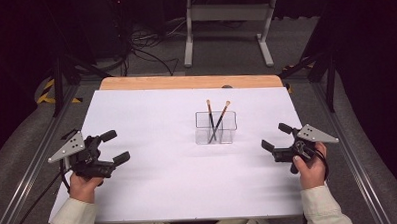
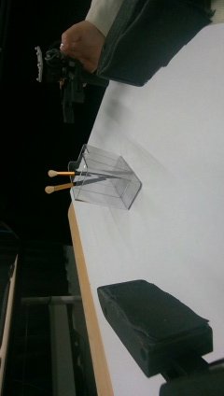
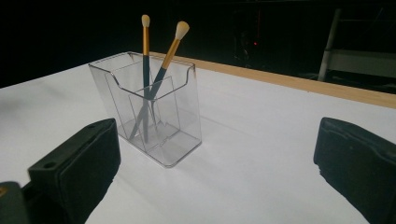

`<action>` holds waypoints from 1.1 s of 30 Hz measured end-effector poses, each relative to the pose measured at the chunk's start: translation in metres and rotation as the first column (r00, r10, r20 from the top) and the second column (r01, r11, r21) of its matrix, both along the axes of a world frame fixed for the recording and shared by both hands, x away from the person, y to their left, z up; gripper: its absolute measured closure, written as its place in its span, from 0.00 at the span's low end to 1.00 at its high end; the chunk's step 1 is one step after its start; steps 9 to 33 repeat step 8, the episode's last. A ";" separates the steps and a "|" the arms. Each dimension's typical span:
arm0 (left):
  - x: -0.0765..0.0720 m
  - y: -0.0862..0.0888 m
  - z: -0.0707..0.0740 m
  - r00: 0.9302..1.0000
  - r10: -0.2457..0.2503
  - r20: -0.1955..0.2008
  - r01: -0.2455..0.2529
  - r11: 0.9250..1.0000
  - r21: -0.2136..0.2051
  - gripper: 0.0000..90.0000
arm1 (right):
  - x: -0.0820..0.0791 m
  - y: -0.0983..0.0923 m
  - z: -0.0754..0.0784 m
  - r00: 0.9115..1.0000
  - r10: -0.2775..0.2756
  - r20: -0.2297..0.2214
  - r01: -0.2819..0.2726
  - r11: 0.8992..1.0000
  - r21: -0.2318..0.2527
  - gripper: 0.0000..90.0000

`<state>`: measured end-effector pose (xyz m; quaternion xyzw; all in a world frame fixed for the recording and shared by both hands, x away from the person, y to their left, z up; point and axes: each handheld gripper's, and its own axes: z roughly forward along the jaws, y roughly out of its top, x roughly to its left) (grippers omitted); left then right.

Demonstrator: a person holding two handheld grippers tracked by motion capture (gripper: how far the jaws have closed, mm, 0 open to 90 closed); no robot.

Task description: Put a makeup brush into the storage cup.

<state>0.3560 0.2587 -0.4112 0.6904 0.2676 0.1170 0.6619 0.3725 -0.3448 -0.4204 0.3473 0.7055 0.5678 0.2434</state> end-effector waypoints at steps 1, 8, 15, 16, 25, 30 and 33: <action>0.000 0.000 0.000 1.000 0.000 0.001 0.000 1.000 0.002 0.01 | -0.001 0.000 0.001 1.000 0.000 0.001 0.000 1.000 0.004 0.01; 0.001 0.000 -0.003 1.000 0.006 -0.005 -0.006 1.000 0.000 0.01 | -0.002 0.000 0.001 1.000 0.004 0.016 -0.004 1.000 0.008 0.01; 0.001 0.000 -0.003 1.000 0.006 -0.005 -0.006 1.000 0.000 0.01 | -0.002 0.000 0.001 1.000 0.004 0.016 -0.004 1.000 0.008 0.01; 0.001 0.000 -0.003 1.000 0.006 -0.005 -0.006 1.000 0.000 0.01 | -0.002 0.000 0.001 1.000 0.004 0.016 -0.004 1.000 0.008 0.01; 0.001 0.000 -0.003 1.000 0.006 -0.005 -0.006 1.000 0.000 0.01 | -0.002 0.000 0.001 1.000 0.004 0.016 -0.004 1.000 0.008 0.01; 0.001 0.000 -0.003 1.000 0.006 -0.005 -0.006 1.000 0.000 0.01 | -0.002 0.000 0.001 1.000 0.004 0.016 -0.004 1.000 0.008 0.01; 0.001 0.000 -0.003 1.000 0.006 -0.005 -0.006 1.000 0.000 0.01 | -0.002 0.000 0.001 1.000 0.004 0.016 -0.004 1.000 0.008 0.01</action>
